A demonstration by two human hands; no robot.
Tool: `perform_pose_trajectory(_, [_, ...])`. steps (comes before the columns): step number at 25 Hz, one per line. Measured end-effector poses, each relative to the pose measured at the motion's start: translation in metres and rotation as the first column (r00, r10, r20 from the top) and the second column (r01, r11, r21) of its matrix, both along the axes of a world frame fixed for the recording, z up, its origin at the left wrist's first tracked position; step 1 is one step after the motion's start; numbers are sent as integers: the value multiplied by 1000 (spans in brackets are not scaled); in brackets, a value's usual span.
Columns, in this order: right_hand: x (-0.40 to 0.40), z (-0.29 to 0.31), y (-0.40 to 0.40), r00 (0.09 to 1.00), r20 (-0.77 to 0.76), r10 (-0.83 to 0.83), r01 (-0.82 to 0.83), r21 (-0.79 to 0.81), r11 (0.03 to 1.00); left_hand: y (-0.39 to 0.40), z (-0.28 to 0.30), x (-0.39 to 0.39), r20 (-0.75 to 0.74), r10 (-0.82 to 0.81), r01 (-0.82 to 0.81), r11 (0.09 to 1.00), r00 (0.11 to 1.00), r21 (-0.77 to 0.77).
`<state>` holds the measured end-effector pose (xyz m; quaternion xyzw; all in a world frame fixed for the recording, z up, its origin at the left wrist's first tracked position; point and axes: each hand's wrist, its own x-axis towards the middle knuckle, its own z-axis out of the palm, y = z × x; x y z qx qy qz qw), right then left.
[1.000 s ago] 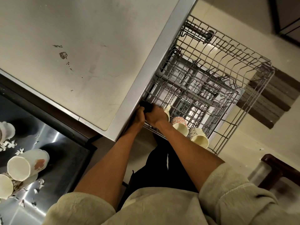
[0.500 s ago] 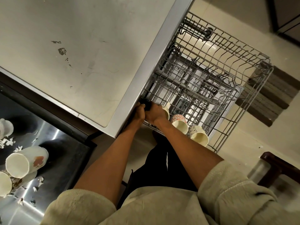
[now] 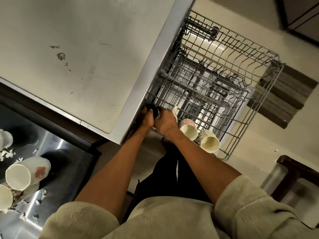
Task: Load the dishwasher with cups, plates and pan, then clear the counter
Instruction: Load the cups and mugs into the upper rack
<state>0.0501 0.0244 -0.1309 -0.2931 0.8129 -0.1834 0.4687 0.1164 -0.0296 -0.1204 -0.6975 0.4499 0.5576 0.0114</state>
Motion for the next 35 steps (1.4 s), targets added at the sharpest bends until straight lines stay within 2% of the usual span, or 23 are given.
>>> perform_pose_trajectory(2, [-5, 3, 16, 996, -9, -89, 88, -56, 995, 6, 11, -4, 95, -158, 164, 985, 983, -62])
perform_pose_trajectory(4, [-14, 1, 36, 988, -40, -152, 149, -54, 987, 19, 20, -8, 148, -338, 354, 930, 929, -100])
perform_pose_trajectory(7, [-32, -1, 69, 972, -87, -218, 214, -54, 975, 46, 24, -18, 78, -502, 507, 842, 861, -185])
perform_pose_trajectory(10, [-52, -2, 103, 934, -153, -324, 322, -36, 946, 78, 19, -28, 49, -653, 638, 717, 756, -283])
perform_pose_trajectory(14, [-83, -2, 155, 813, -275, -513, 551, 79, 831, 120, 19, -55, -55, -780, 743, 613, 624, -270])
perform_pose_trajectory(16, [-96, -8, 175, 797, -285, -533, 590, 176, 788, 134, 15, -70, -108, -793, 777, 609, 600, -158])
perform_pose_trajectory(20, [-112, -25, 192, 794, -107, -598, 597, 322, 735, 150, 1, -97, -127, -766, 775, 629, 631, 56])
perform_pose_trajectory(23, [-119, -29, 195, 694, 11, -720, 673, 345, 654, 157, -6, -112, -86, -731, 730, 651, 677, 210])
perform_pose_trajectory(25, [-121, -31, 196, 658, 69, -750, 680, 372, 631, 158, -10, -117, -58, -681, 663, 684, 730, 304])
perform_pose_trajectory(28, [-123, -39, 195, 640, 111, -760, 674, 395, 625, 162, -22, -120, -11, -598, 566, 753, 802, 336])
perform_pose_trajectory(31, [-122, -43, 199, 627, 117, -770, 692, 369, 620, 167, -23, -120, 21, -519, 489, 818, 855, 302])
perform_pose_trajectory(35, [-127, -44, 211, 525, 202, -827, 745, 360, 561, 164, -23, -120, 23, -389, 368, 889, 921, 271])
